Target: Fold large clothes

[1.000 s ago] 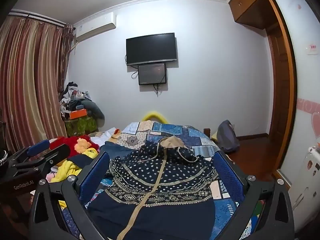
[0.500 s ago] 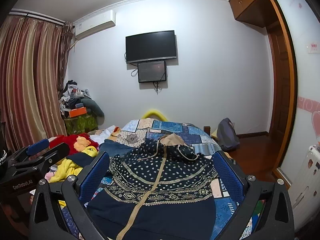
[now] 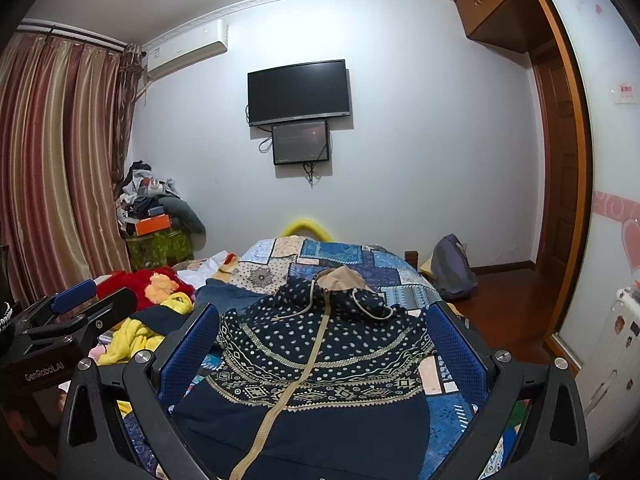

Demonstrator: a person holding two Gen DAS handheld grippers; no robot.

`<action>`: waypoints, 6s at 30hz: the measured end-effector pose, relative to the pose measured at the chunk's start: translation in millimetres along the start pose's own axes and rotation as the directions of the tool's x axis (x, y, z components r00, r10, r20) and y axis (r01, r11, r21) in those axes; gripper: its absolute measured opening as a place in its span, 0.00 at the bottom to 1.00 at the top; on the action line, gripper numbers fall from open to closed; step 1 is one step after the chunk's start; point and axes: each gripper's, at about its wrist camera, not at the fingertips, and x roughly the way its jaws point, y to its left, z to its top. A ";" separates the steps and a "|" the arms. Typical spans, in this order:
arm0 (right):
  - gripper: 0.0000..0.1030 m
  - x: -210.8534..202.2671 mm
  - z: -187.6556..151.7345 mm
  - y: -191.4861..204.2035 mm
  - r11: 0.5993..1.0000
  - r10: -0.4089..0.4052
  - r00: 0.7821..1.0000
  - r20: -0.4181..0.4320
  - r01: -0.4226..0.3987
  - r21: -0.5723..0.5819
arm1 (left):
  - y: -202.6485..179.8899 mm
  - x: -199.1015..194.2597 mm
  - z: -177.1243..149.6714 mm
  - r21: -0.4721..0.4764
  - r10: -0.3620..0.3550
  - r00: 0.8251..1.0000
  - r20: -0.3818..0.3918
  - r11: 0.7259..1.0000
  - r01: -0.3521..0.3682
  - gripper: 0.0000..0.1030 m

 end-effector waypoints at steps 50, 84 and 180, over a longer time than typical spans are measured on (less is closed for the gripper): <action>1.00 31.8 1.7 10.9 1.000 -0.010 0.997 -0.075 0.008 -0.023 | 18.4 22.6 -0.2 -0.014 0.008 1.000 0.002 1.000 -0.008 0.99; 1.00 392.7 -75.3 -5.4 0.998 -0.014 0.849 -0.528 -0.024 -0.065 | 299.4 276.6 -96.9 -0.145 0.152 0.860 -0.487 0.957 -0.251 0.99; 0.97 497.9 -122.5 107.2 0.946 0.103 0.646 -0.757 -0.300 -0.126 | 216.1 370.4 -104.0 0.009 0.071 0.748 -0.659 0.996 -0.086 0.61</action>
